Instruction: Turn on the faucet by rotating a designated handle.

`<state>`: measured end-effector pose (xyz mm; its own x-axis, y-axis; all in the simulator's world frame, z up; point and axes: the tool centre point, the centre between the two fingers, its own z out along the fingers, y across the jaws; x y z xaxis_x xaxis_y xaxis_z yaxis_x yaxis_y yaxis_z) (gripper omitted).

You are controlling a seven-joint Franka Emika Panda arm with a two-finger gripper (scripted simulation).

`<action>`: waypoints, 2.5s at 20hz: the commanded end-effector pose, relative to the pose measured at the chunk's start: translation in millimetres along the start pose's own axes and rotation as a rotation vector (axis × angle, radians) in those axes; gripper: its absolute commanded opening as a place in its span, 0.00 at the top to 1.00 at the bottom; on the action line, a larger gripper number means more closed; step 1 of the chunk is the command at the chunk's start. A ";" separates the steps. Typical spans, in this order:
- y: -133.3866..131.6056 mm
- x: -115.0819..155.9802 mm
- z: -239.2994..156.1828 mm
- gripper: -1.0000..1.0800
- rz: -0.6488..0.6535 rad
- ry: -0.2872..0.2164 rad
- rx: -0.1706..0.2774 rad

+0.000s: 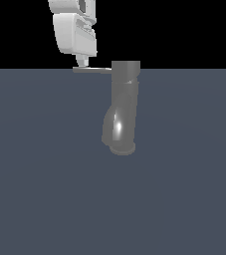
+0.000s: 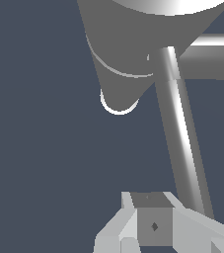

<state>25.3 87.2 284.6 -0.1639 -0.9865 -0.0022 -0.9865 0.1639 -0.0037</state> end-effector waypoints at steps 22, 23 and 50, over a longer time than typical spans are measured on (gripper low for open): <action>59.0 12.3 -0.3 1.00 0.006 0.003 0.000; 61.4 14.6 -0.2 1.00 0.006 0.002 0.000; 126.4 82.8 -0.7 1.00 0.003 0.002 -0.003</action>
<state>-109.1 31.8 284.6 -0.1600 -0.9871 -0.0007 -0.9871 0.1600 -0.0025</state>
